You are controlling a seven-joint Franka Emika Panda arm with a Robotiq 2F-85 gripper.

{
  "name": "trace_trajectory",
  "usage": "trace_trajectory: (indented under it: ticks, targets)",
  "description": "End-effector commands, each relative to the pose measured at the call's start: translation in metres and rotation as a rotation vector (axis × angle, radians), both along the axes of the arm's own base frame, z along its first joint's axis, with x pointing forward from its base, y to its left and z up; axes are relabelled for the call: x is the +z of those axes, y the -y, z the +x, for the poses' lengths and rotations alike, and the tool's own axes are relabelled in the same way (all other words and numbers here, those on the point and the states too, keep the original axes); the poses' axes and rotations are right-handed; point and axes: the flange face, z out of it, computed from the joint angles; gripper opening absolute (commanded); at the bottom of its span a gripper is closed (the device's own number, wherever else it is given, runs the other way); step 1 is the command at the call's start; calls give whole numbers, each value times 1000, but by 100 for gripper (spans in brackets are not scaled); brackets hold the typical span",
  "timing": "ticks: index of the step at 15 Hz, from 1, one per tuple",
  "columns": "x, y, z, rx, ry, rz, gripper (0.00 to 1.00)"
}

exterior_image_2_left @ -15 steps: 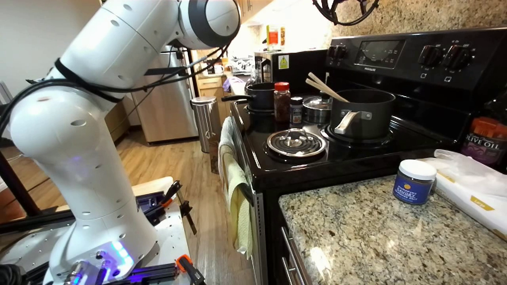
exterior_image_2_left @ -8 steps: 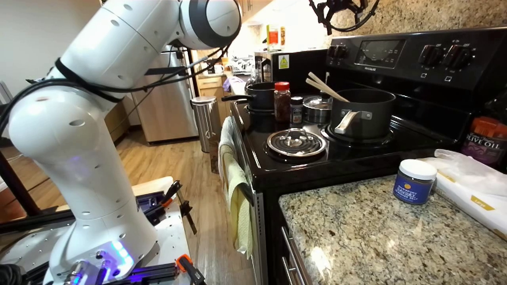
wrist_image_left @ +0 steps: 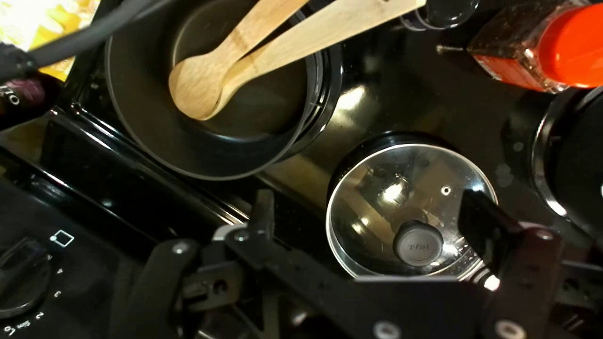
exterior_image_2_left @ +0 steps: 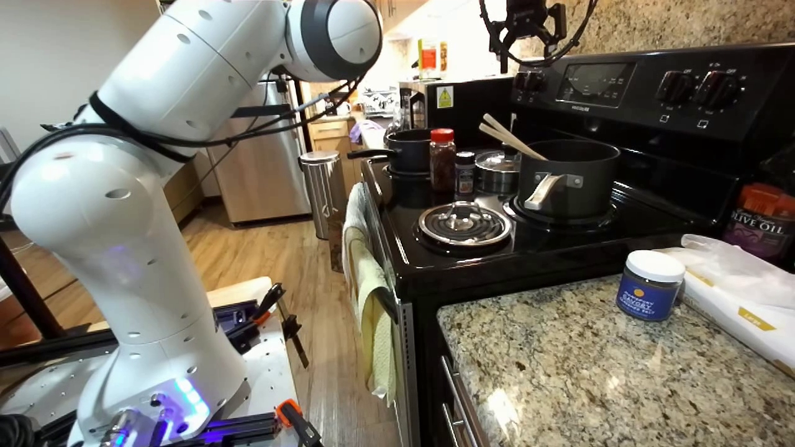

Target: Remove the lid from the pot on the left side of the stove

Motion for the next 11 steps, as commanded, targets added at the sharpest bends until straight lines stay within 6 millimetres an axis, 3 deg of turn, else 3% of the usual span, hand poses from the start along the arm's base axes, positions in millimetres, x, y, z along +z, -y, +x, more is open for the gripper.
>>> trace_trajectory:
  ticks: [1, 11]
  targets:
    - [-3, 5, 2, 20, -7, 57, 100]
    - [-25, -8, 7, 41, -45, 92, 100]
